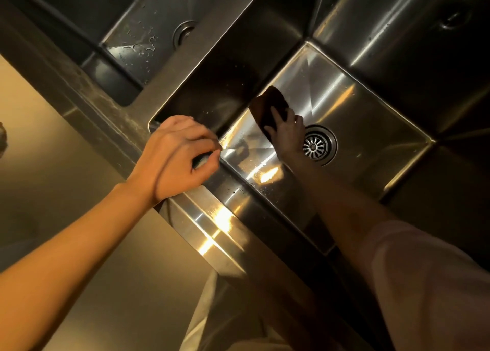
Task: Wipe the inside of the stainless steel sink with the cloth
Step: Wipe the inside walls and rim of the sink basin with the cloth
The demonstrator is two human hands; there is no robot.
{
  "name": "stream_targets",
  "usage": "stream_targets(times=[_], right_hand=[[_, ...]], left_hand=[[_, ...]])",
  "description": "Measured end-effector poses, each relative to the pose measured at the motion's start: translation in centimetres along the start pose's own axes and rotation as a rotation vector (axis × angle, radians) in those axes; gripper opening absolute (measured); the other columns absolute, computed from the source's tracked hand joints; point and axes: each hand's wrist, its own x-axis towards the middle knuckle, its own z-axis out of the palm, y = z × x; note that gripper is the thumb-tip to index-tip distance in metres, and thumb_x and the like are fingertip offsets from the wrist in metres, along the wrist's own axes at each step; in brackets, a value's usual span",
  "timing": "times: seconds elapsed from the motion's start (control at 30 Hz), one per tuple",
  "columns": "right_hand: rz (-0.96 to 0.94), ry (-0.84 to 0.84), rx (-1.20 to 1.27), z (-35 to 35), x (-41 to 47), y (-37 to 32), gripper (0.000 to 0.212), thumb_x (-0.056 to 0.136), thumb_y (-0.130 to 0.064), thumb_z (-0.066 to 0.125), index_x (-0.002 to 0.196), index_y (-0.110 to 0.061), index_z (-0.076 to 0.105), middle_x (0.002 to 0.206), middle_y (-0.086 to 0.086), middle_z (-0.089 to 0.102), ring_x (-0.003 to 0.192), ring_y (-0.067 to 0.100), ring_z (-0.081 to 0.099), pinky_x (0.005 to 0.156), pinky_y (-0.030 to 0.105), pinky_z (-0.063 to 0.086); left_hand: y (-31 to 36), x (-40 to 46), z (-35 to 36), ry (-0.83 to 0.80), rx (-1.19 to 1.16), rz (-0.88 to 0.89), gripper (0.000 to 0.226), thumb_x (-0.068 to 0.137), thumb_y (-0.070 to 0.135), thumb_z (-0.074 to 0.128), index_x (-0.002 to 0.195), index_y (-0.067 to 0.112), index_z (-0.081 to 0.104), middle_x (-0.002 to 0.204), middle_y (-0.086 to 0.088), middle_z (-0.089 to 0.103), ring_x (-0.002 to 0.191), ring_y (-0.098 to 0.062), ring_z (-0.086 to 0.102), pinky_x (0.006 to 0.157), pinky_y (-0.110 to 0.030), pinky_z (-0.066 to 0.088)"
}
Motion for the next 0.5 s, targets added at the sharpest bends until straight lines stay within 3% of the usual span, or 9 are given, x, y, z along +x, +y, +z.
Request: stream_targets(times=[0.17, 0.27, 0.37, 0.5], right_hand=[[-0.298, -0.118, 0.06, 2.2, -4.5, -3.8, 0.06, 0.082, -0.042, 0.066, 0.138, -0.029, 0.048, 0.132, 0.016, 0.05, 0.106, 0.038, 0.05, 0.086, 0.043, 0.048], [-0.302, -0.178, 0.132, 2.1, -5.7, -5.0, 0.065, 0.077, -0.034, 0.075, 0.134, -0.014, 0.052, 0.123, 0.02, 0.054, 0.104, 0.04, 0.053, 0.085, 0.046, 0.049], [-0.445, -0.174, 0.029, 1.4, -4.6, -4.1, 0.059, 0.081, -0.04, 0.07, 0.135, -0.027, 0.052, 0.128, 0.014, 0.054, 0.105, 0.037, 0.053, 0.082, 0.042, 0.049], [-0.336, -0.091, -0.037, 0.7, -1.3, -0.9, 0.057, 0.084, -0.045, 0.065, 0.137, -0.033, 0.048, 0.134, 0.014, 0.05, 0.107, 0.037, 0.051, 0.087, 0.04, 0.044]], left_hand=[[0.2, 0.2, 0.1, -0.117, 0.026, 0.066, 0.032, 0.093, 0.034, 0.048, 0.094, 0.018, 0.076, 0.1, 0.002, 0.07, 0.094, -0.017, 0.064, 0.101, -0.041, 0.04], [0.1, 0.4, 0.2, -0.155, 0.015, 0.083, 0.035, 0.093, 0.036, 0.046, 0.097, 0.019, 0.076, 0.101, 0.001, 0.07, 0.096, -0.017, 0.064, 0.101, -0.04, 0.039], [0.1, 0.4, 0.3, -0.152, 0.012, 0.082, 0.035, 0.093, 0.035, 0.046, 0.096, 0.018, 0.076, 0.1, 0.001, 0.07, 0.095, -0.017, 0.064, 0.101, -0.039, 0.039], [0.1, 0.2, 0.3, -0.138, 0.01, 0.067, 0.034, 0.093, 0.034, 0.046, 0.093, 0.017, 0.076, 0.098, 0.002, 0.07, 0.09, -0.015, 0.062, 0.1, -0.038, 0.04]])
